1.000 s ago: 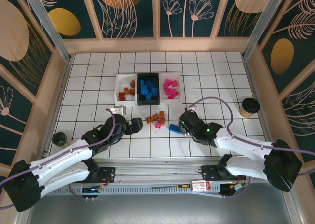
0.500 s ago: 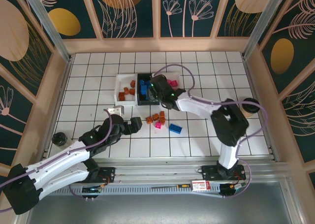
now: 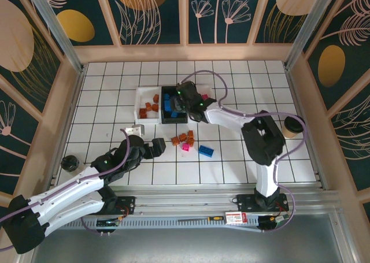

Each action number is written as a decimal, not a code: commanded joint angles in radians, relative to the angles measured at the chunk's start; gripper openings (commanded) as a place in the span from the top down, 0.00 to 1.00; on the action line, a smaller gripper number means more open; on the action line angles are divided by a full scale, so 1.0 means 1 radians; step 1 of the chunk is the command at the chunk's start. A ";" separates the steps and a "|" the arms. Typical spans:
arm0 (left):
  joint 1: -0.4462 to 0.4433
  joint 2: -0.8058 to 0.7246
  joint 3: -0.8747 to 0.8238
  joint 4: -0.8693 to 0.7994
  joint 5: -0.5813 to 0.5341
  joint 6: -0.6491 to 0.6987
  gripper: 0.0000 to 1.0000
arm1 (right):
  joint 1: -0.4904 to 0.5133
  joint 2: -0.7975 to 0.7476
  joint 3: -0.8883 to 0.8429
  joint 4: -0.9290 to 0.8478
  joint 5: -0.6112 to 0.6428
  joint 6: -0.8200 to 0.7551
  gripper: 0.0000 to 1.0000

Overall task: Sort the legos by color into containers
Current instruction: Place the lego in the container, then pick up the lego from the bottom-center of the table.

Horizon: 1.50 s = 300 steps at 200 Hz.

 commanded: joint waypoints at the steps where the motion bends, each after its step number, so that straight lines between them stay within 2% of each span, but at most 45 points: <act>1: 0.000 -0.013 0.005 -0.015 -0.019 -0.015 0.01 | 0.021 -0.174 -0.125 0.037 -0.003 0.020 0.40; 42: 0.000 -0.004 0.011 -0.014 -0.024 -0.012 0.02 | 0.059 -0.430 -0.422 0.035 -0.003 0.054 0.40; 70: 0.000 0.013 0.007 -0.002 -0.020 -0.010 0.01 | 0.053 -0.533 -0.605 0.041 -0.021 0.074 0.38; 92: 0.000 0.032 0.004 0.012 -0.012 -0.011 0.01 | 0.017 -0.552 -0.701 0.071 -0.081 0.081 0.35; 115: 0.000 0.048 0.004 0.021 -0.004 -0.014 0.01 | -0.017 -0.514 -0.743 0.127 -0.160 0.056 0.30; 122: 0.000 0.051 0.004 0.023 -0.003 -0.014 0.01 | -0.022 -0.490 -0.744 0.137 -0.177 0.052 0.25; 153: 0.000 0.048 0.003 0.019 -0.003 -0.016 0.01 | -0.022 -0.441 -0.774 0.177 -0.239 0.070 0.25; 192: 0.000 0.035 -0.008 0.021 -0.009 -0.017 0.02 | 0.059 -0.495 -0.833 0.150 -0.236 0.109 0.30; 231: 0.000 0.057 0.000 0.040 0.011 -0.015 0.01 | 0.143 -0.476 -0.825 0.031 -0.047 0.152 0.43; 265: 0.001 0.076 0.016 0.039 0.016 -0.007 0.01 | 0.185 -0.407 -0.783 -0.011 0.029 0.142 0.46; 300: 0.000 0.078 0.022 0.032 0.010 -0.001 0.01 | 0.196 -0.402 -0.744 -0.011 0.037 0.104 0.63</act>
